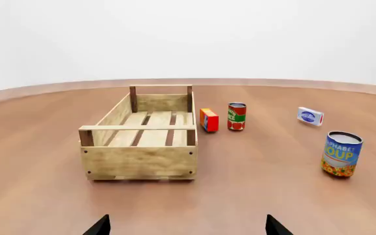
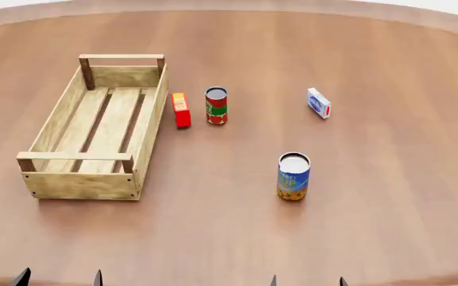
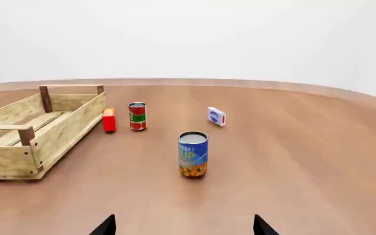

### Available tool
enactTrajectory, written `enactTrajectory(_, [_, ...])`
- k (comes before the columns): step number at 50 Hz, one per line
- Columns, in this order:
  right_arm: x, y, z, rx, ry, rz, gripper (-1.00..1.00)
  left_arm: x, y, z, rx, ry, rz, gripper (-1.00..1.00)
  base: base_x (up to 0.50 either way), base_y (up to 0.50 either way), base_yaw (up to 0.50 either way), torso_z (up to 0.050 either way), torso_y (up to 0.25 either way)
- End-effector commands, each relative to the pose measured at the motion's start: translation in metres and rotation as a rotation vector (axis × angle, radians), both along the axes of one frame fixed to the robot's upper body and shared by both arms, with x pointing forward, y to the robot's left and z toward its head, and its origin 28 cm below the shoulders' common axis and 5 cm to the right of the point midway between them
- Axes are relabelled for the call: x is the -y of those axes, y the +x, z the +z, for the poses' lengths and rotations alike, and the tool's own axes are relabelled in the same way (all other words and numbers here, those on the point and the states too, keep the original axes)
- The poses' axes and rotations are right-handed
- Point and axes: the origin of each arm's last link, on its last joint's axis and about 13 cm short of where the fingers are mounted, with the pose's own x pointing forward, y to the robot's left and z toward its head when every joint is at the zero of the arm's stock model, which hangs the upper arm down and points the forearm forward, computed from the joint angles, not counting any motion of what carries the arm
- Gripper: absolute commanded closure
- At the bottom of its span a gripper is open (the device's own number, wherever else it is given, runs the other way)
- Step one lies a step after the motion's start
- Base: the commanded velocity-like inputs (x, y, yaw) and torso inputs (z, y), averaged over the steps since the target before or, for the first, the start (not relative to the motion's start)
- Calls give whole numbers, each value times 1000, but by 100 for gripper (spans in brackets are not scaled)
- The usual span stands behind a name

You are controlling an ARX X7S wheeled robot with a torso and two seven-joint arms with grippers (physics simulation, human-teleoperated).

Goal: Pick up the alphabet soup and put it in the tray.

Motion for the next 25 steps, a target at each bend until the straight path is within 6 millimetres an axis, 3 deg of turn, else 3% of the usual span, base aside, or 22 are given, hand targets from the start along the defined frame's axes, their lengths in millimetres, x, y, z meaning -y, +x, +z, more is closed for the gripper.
enactTrajectory(1, [1, -8, 8, 54, 8, -34, -100, 3, -5, 1, -4, 1, -43, -100, 277, 207, 0, 0, 0])
enactTrajectory(25, [1, -9, 10, 63, 10, -5, -100, 3, -7, 2, 5, 18, -44, -100, 430, 210, 0, 0, 0])
